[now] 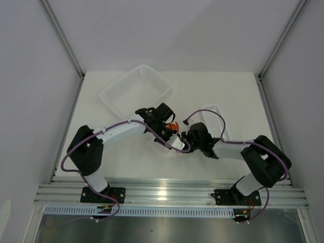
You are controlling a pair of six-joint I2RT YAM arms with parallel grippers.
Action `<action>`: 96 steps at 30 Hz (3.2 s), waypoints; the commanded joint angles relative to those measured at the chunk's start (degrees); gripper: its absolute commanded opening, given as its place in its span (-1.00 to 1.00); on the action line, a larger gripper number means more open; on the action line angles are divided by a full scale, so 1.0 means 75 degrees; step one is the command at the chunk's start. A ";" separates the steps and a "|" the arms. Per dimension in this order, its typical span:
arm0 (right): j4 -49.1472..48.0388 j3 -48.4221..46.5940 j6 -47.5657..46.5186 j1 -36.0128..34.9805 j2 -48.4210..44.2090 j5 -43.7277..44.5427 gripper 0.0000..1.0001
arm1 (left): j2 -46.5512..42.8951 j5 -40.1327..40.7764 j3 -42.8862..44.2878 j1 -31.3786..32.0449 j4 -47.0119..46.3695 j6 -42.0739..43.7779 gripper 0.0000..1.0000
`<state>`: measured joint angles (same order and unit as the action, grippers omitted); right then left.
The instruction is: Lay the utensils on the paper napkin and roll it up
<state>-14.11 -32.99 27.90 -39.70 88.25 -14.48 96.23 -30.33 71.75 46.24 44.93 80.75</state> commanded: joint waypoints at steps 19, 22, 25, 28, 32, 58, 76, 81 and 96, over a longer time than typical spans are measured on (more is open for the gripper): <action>0.0181 -0.0042 0.0335 0.0067 -0.0047 0.1039 -1.00 | -0.1534 0.0073 -0.0554 0.0022 -0.1044 -0.5375 -0.97; 0.0322 -0.0031 0.0416 0.0055 -0.0246 0.1087 -1.00 | -0.1171 -0.0244 -0.0730 0.0069 -0.1360 -0.5727 -0.86; 0.0404 -0.0066 0.0533 -0.0096 -0.0329 0.1238 -1.00 | -0.0842 -0.0421 -0.0823 0.0093 -0.1665 -0.5880 -0.76; 0.0440 -0.0124 0.0721 -0.0214 -0.0282 0.1391 -1.00 | -0.0620 -0.0421 -0.1011 0.0093 -0.2122 -0.5974 -0.67; 0.0475 -0.0276 0.0873 -0.0284 -0.0095 0.1485 -1.00 | -0.0245 -0.0667 -0.1023 0.0093 -0.2474 -0.6009 -0.60; 0.0405 -0.0265 0.1471 -0.0120 -0.0224 0.1181 -1.00 | 0.0950 -0.0668 -0.0990 -0.0107 -0.3718 -0.9032 -0.56; 0.0709 -0.0124 0.1741 -0.0038 -0.0926 0.1438 -1.00 | 0.1291 0.1184 -0.1187 0.0092 -0.3986 -0.9278 -0.51; 0.1049 -0.0218 0.1624 -0.0015 -0.1102 0.1591 -1.00 | 0.1466 0.1161 -0.1129 0.0140 -0.3951 -0.9372 -0.51; 0.2876 -0.0312 0.1787 0.0465 -0.2636 0.2961 -0.95 | 0.1514 0.1278 -0.1175 0.0140 -0.3869 -0.9290 -0.53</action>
<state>7.44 -33.65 39.31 -37.82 73.78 1.34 105.89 -23.24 63.77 47.92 10.50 11.49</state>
